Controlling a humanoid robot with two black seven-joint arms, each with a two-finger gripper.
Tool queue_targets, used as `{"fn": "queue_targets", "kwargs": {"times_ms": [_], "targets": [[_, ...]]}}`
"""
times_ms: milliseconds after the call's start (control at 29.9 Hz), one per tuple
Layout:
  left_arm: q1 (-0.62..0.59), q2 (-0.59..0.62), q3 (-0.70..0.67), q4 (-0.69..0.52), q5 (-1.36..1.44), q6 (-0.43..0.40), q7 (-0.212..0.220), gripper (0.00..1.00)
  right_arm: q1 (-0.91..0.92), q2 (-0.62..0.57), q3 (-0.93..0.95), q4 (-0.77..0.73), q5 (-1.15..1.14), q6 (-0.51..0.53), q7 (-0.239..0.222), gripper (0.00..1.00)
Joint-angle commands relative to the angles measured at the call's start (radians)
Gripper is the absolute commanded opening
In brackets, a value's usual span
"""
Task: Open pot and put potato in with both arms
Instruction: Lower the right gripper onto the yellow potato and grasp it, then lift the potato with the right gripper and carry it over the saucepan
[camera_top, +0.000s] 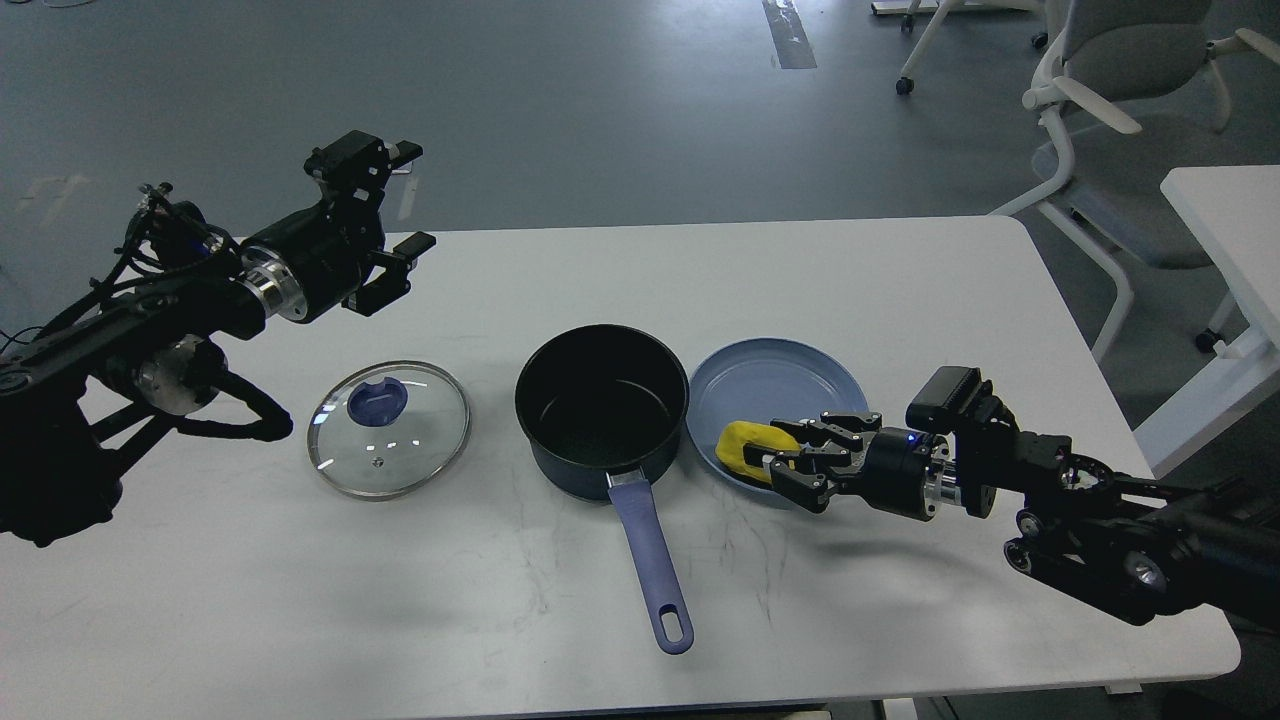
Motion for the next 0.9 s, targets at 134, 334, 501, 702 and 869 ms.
{"fn": "queue_targets", "kwargs": {"times_ms": [134,334,501,702,869], "targets": [[0.000,-0.006,0.002,0.000,0.001,0.000,0.000,0.98,0.027,-0.071,0.051,0.086,0.061,-0.002,0.000,0.38],[-0.003,-0.011,-0.001,0.000,-0.002,0.000,0.000,0.98,0.142,-0.097,0.049,0.162,0.081,0.018,0.000,0.38],[-0.012,-0.008,-0.003,0.000,-0.003,0.000,0.002,0.98,0.231,-0.046,0.043,0.142,0.167,0.090,0.000,0.38],[-0.014,-0.006,-0.006,0.000,-0.008,0.002,0.003,0.98,0.239,0.165,0.037,-0.032,0.174,0.107,0.000,0.42],[-0.014,-0.003,-0.020,-0.001,-0.006,0.002,0.003,0.98,0.216,0.268,0.039,-0.134,0.207,0.106,0.000,0.99]]}}
